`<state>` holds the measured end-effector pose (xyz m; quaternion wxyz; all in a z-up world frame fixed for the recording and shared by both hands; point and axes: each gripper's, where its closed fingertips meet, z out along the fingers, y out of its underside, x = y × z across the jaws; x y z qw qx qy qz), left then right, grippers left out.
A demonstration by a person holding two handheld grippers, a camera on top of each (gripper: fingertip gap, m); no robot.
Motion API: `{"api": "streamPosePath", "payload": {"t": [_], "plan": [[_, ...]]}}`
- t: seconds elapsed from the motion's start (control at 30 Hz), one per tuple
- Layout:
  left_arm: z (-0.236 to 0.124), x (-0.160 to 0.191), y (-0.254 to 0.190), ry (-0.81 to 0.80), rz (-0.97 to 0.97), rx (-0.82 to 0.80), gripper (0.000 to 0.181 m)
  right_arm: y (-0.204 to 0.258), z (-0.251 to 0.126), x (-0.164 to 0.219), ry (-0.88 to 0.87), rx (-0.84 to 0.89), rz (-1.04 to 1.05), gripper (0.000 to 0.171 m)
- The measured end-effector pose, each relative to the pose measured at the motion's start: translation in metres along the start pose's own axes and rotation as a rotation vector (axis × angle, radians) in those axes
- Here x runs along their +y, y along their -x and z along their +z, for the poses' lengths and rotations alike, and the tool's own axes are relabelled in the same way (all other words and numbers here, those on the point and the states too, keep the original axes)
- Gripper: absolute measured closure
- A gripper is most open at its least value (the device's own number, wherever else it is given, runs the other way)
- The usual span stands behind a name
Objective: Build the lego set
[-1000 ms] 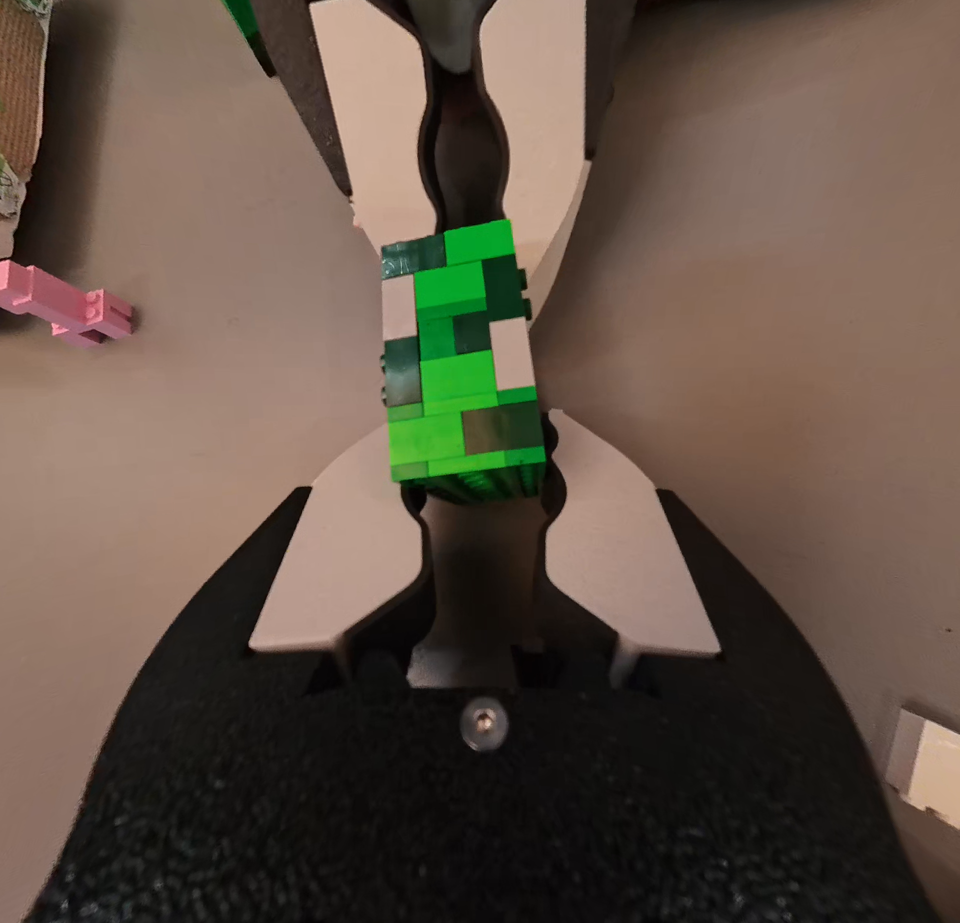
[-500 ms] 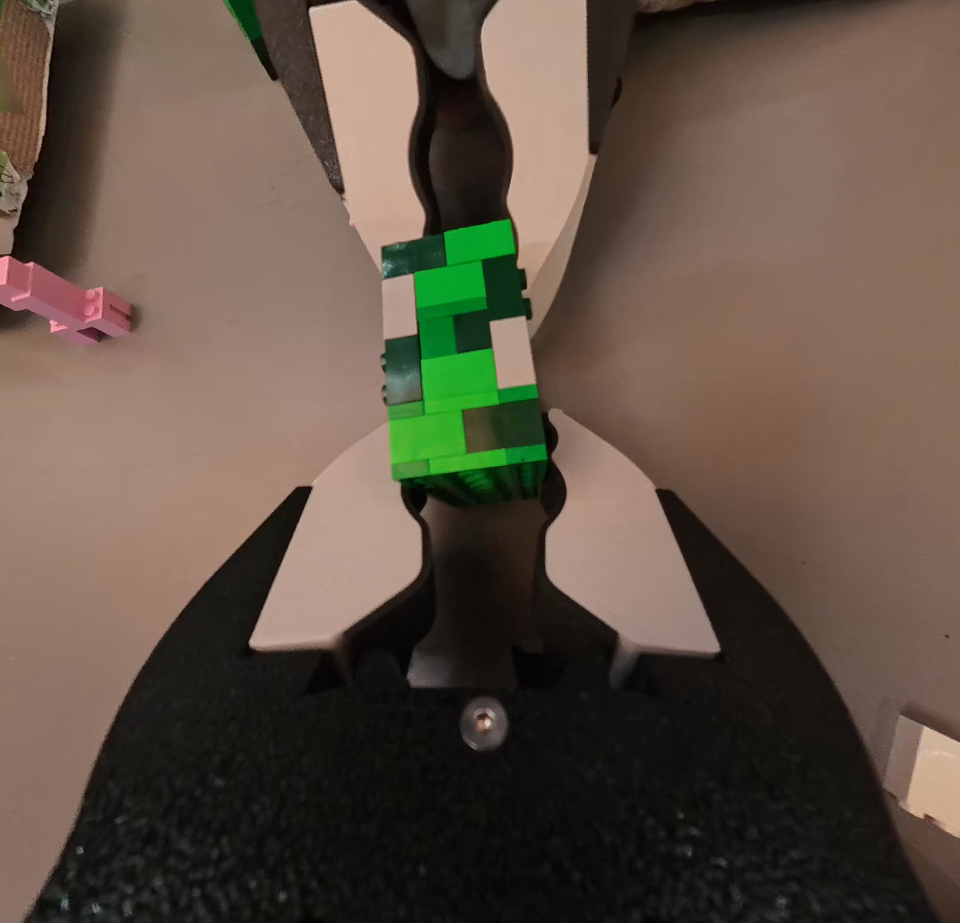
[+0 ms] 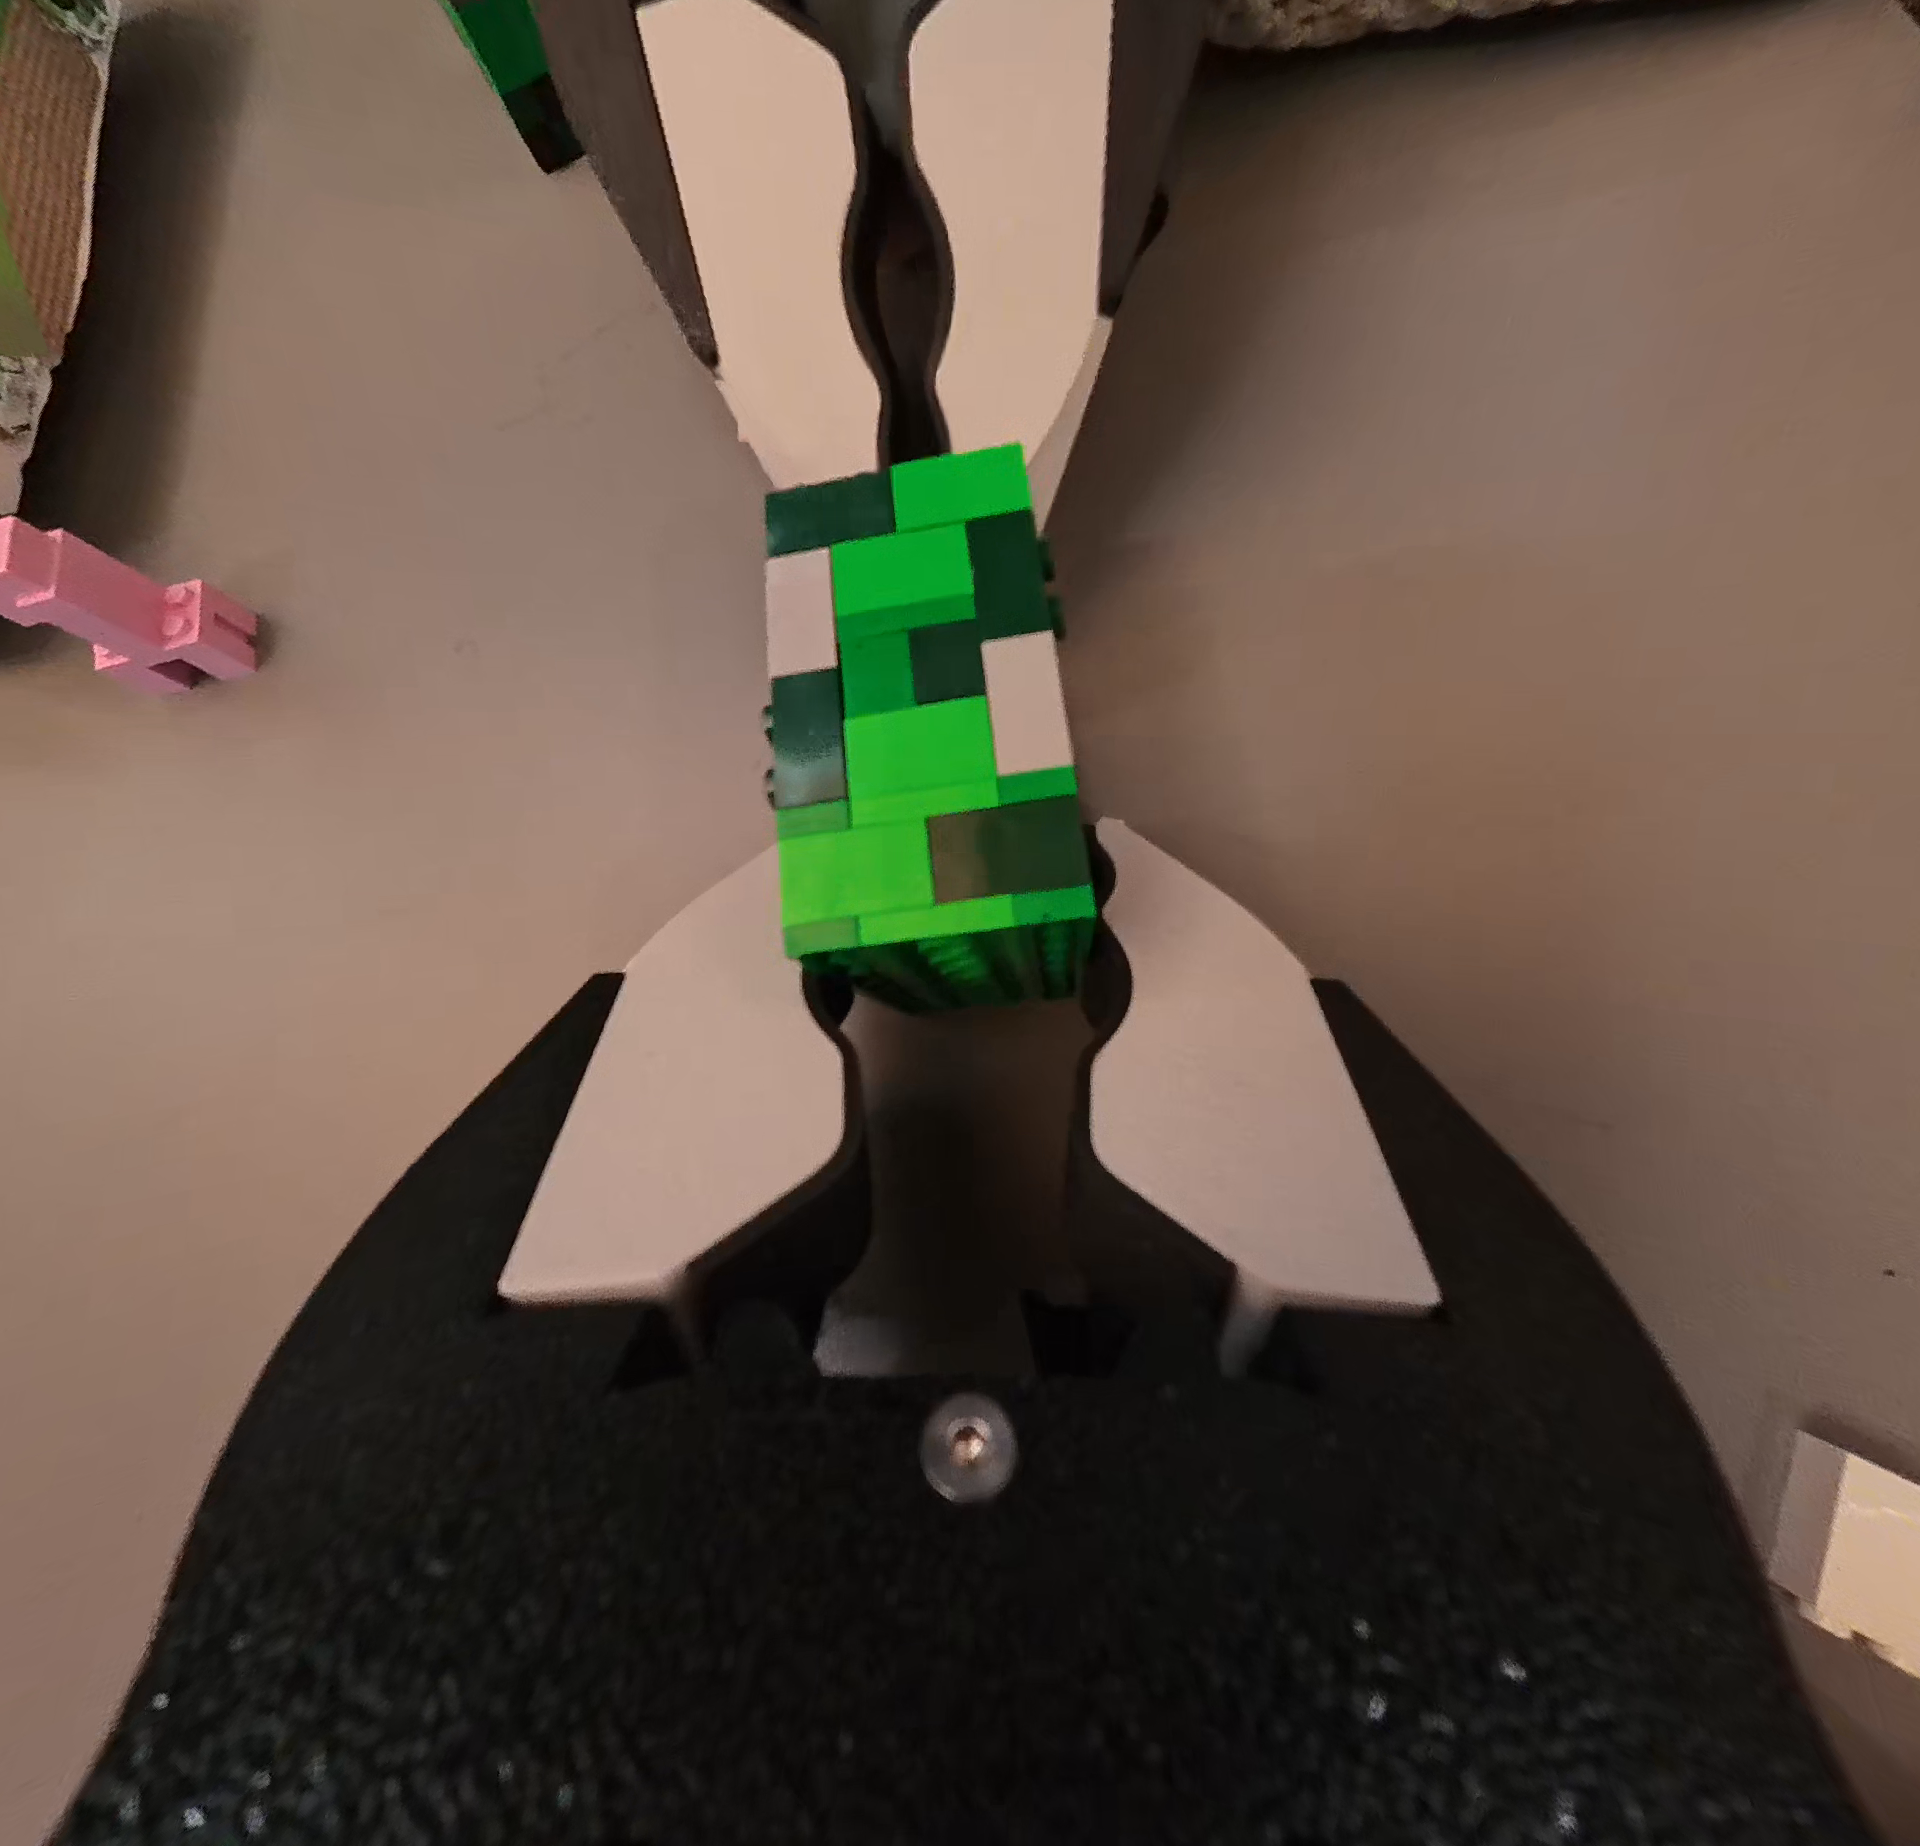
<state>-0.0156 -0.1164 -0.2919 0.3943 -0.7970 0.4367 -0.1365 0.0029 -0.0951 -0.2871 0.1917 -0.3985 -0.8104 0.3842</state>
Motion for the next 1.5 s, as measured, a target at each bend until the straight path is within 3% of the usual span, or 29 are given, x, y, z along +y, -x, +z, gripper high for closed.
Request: {"api": "streamPosePath", "payload": {"t": [1.2, 1.33, 1.5], "plan": [[0.005, -0.004, 0.002, -0.033, -0.027, -0.005, 0.14, -0.003, 0.0, -0.001, -0.016, 0.036, 0.069, 0.171], [-0.005, -0.011, -0.002, -0.105, -0.082, -0.011, 0.122, -0.001, -0.009, 0.0, -0.055, 0.014, 0.12, 0.154], [-0.031, 0.005, -0.007, -0.118, -0.137, -0.086, 0.113, 0.005, -0.005, 0.005, -0.01, -0.032, 0.1, 0.115]]}}
